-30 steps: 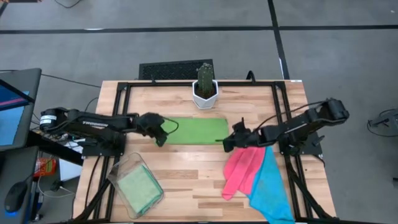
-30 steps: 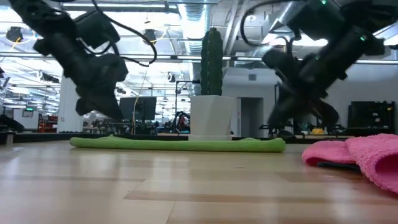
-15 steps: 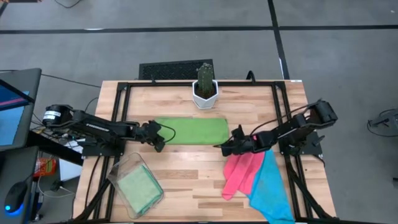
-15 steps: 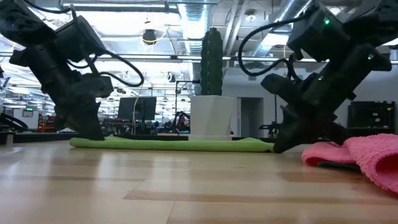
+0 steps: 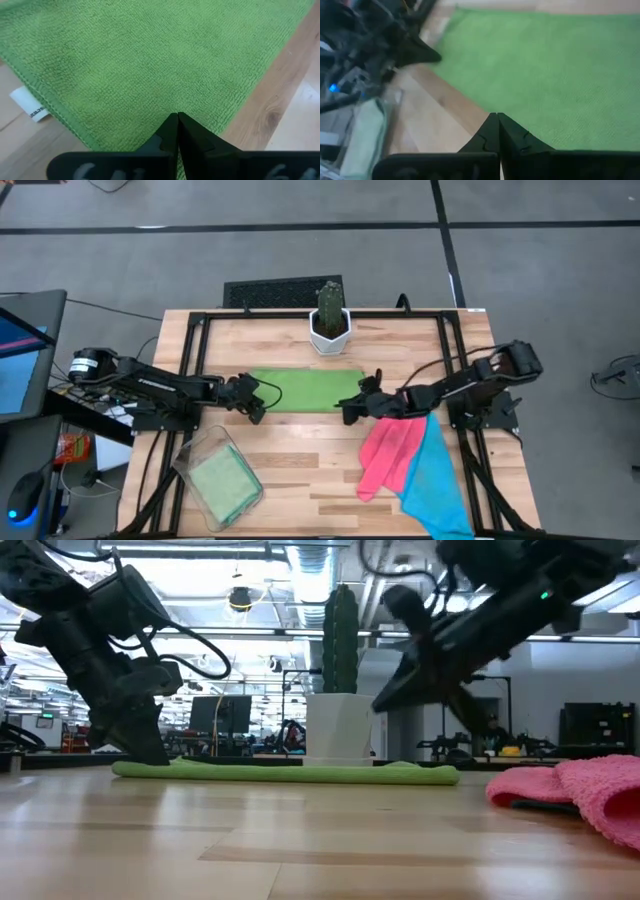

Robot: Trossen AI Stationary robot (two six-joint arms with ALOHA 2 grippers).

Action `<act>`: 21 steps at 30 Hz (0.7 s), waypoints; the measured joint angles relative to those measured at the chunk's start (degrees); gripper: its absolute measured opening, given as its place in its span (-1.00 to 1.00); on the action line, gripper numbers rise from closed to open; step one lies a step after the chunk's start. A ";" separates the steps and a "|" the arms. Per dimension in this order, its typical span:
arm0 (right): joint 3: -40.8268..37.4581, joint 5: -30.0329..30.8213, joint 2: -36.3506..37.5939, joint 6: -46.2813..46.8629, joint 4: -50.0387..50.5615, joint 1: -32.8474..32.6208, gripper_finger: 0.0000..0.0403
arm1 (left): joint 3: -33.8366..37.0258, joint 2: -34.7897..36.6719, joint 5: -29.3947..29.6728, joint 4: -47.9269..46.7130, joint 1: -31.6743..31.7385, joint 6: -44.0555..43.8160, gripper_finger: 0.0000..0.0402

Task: Fold microfiber towels
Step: Fold the green microfiber cloth

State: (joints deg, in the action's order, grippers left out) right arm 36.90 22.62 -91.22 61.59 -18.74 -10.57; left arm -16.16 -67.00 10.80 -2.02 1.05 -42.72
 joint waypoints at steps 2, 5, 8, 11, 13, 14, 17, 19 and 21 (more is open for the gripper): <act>1.16 -2.07 -2.57 0.07 -0.26 0.60 -0.92 | -0.02 0.00 0.09 -0.14 0.01 0.00 -1.00; 1.78 -4.65 -6.00 2.37 -0.18 0.70 -0.91 | -0.02 0.00 0.36 -0.22 0.01 0.02 -1.00; 1.95 -6.31 -9.19 4.82 0.59 0.70 -0.91 | -0.07 0.00 0.38 -0.72 0.01 0.02 -1.00; 2.15 -7.24 -11.76 7.61 1.05 0.86 -0.92 | -0.07 0.00 0.38 -1.85 0.01 0.02 -1.00; 2.21 -8.12 -12.02 8.56 0.80 0.99 -0.92 | -0.11 0.00 0.36 -2.20 0.01 0.03 -1.00; 2.11 -8.46 -11.96 8.57 0.40 1.03 -0.92 | -0.11 0.02 0.17 -2.28 0.01 0.04 -1.00; 1.79 -9.53 -9.43 7.25 -0.25 0.84 -0.90 | -0.42 0.02 -1.87 -2.38 0.01 0.01 -1.00; 2.19 -9.67 -5.71 4.73 -1.14 0.74 -0.90 | -1.68 0.02 -3.84 -3.05 0.00 0.58 -1.00; 2.28 -8.88 -1.56 1.46 -0.66 0.72 -0.91 | -3.31 0.04 -4.75 -3.66 -0.04 1.81 -1.00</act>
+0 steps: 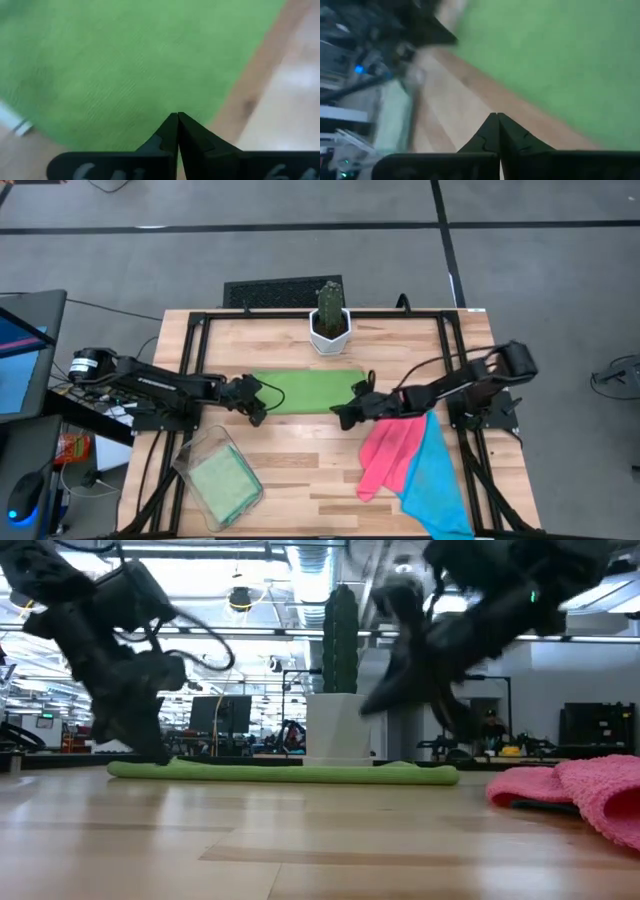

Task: Fold microfiber towels
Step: Fold the green microfiber cloth

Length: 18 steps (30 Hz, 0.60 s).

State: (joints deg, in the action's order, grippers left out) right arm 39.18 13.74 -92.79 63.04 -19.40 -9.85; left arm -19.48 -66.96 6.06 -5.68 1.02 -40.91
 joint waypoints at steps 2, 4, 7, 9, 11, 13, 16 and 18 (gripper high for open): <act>0.03 2.55 2.67 -1.69 2.12 -0.28 -0.93 | -1.22 0.00 0.05 -0.53 0.03 0.60 -1.00; -0.02 5.09 4.09 -1.81 5.57 -0.15 -0.94 | -2.05 0.00 0.82 -0.93 0.04 0.66 -1.00; -0.02 5.47 4.24 -1.01 12.44 0.25 -0.92 | -2.46 0.00 1.48 0.05 0.02 -1.43 -1.00; -0.03 5.47 2.47 1.16 17.10 0.28 -0.91 | -2.46 -0.02 1.48 4.64 -0.45 -3.07 -1.00; -0.24 4.92 1.01 2.88 22.01 0.24 -0.91 | -2.57 -0.21 1.80 10.17 -1.37 -3.20 -1.00; -0.04 3.65 -0.99 3.58 22.45 0.38 -0.92 | -2.66 -0.95 3.55 13.13 -2.16 -3.29 -1.00; 0.01 1.68 -2.99 4.01 22.22 1.08 -0.92 | -2.59 -3.53 5.65 14.44 -2.99 -4.94 -1.00; 0.22 0.87 -3.85 4.31 20.54 1.53 -0.91 | -2.58 -5.67 5.25 15.09 -3.57 -5.61 -1.00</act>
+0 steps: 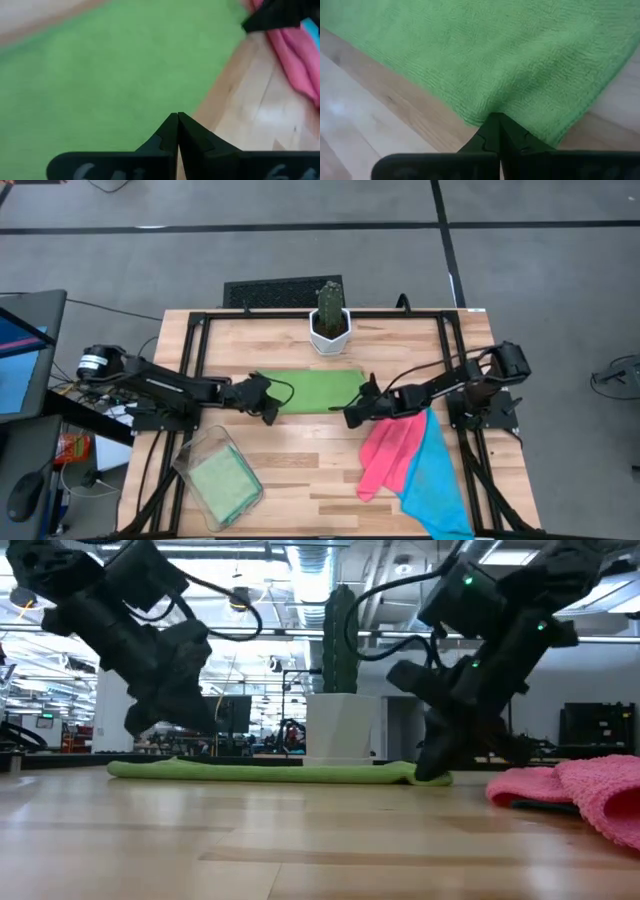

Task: Fold microfiber towels
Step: Fold the green microfiber cloth

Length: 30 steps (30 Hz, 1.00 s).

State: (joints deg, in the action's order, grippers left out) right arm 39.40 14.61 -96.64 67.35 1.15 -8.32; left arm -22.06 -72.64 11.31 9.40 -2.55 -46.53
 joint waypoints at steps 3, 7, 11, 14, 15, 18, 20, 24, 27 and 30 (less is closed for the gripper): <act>-0.35 -1.61 1.22 0.13 -1.04 0.55 -0.88 | 0.03 -3.18 -0.75 1.61 -0.87 -1.18 -1.00; -0.19 -1.30 8.40 -0.70 -1.10 0.57 -0.87 | 0.01 -5.04 -1.42 4.89 -1.25 -1.18 -1.00; -0.29 1.61 15.38 1.09 9.27 2.11 -0.88 | 0.01 -5.12 -1.05 3.97 -1.24 -1.09 -1.00; -0.26 2.29 19.06 2.93 18.45 4.70 -0.83 | 0.01 -5.12 -0.94 3.65 -1.24 -0.98 -1.00; -0.26 1.98 19.44 2.76 19.80 5.35 -0.79 | 0.01 -5.12 -0.92 3.68 -1.24 -1.04 -1.00; -0.26 -0.83 19.63 2.82 22.56 5.66 -0.64 | 0.01 -5.12 -0.91 4.37 -1.24 -1.18 -1.00; -0.26 -1.46 18.31 3.64 22.99 4.80 -0.52 | 0.01 -5.12 -0.93 4.51 -1.24 -1.20 -1.00; -0.26 -1.42 14.42 5.20 20.06 3.30 -0.24 | 0.01 -5.12 -0.96 4.69 -1.24 -2.17 -1.00; -0.26 -1.37 11.08 7.19 17.25 2.06 -0.07 | 0.06 -5.12 -1.12 6.59 -1.24 -3.40 -1.00; -0.28 -1.37 8.93 9.57 15.96 0.42 0.03 | 0.08 -5.12 -1.90 14.20 -1.32 -3.80 -1.00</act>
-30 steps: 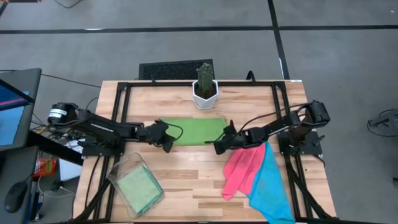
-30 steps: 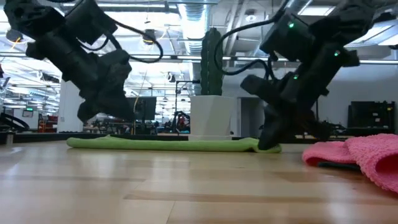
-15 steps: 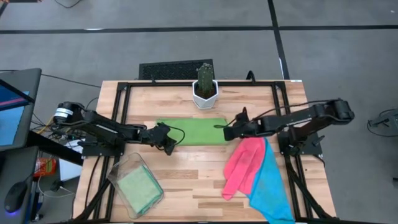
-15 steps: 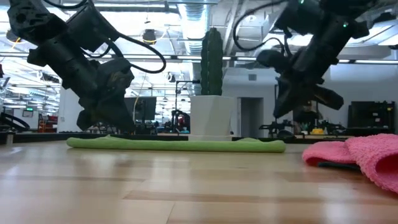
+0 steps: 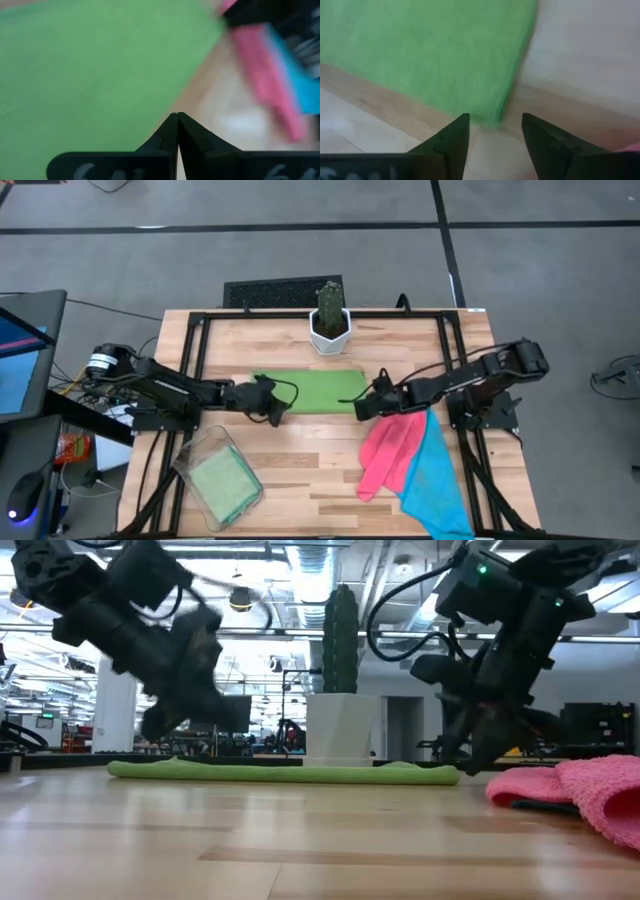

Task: Fold microfiber towels
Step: Fold the green microfiber cloth

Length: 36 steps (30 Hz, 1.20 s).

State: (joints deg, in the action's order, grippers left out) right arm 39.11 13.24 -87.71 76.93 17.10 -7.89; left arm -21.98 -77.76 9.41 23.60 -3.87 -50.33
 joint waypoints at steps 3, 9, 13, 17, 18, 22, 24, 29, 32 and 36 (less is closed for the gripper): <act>0.02 0.28 -0.68 2.28 0.46 -1.80 0.05 | -0.09 0.00 1.48 6.94 -0.79 -0.45 -1.00; 0.02 2.32 -0.71 4.09 1.17 -1.58 -0.01 | -3.46 -2.50 6.71 6.97 -2.24 2.28 -1.00; 0.04 1.65 -1.55 2.73 -1.09 0.23 -0.05 | -6.72 -7.78 7.38 7.07 -2.04 3.84 -1.00; 0.39 -0.34 -4.53 2.72 -1.91 0.15 -0.11 | -11.37 -14.17 5.31 7.30 -2.03 5.72 -1.00; 0.39 -0.24 -5.25 2.97 -2.10 -0.02 -0.13 | -12.42 -15.48 4.54 7.13 -2.04 6.47 -1.00; 1.93 1.12 -7.00 4.29 -0.96 -1.41 -0.23 | -17.07 -21.19 2.90 6.62 -2.05 8.01 -1.00; 3.03 1.28 -6.91 4.46 1.37 -1.73 -0.29 | -19.32 -23.55 2.98 6.28 -2.05 8.08 -1.00; 5.21 -0.05 -6.87 3.53 6.09 -1.39 -0.51 | -24.47 -28.06 3.75 -0.14 -2.05 9.42 -1.00; 5.70 -0.27 -7.15 2.34 6.60 -1.39 -0.64 | -26.66 -30.58 2.81 -1.50 -2.01 10.25 -1.00; 6.05 -0.49 -7.27 2.20 6.90 -1.39 -0.75 | -27.43 -32.47 1.53 -2.03 -2.04 9.29 -1.00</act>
State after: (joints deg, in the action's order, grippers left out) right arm 45.17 12.75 -94.99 79.13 24.00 -9.28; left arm -49.40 -110.23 10.94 21.57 -5.90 -41.03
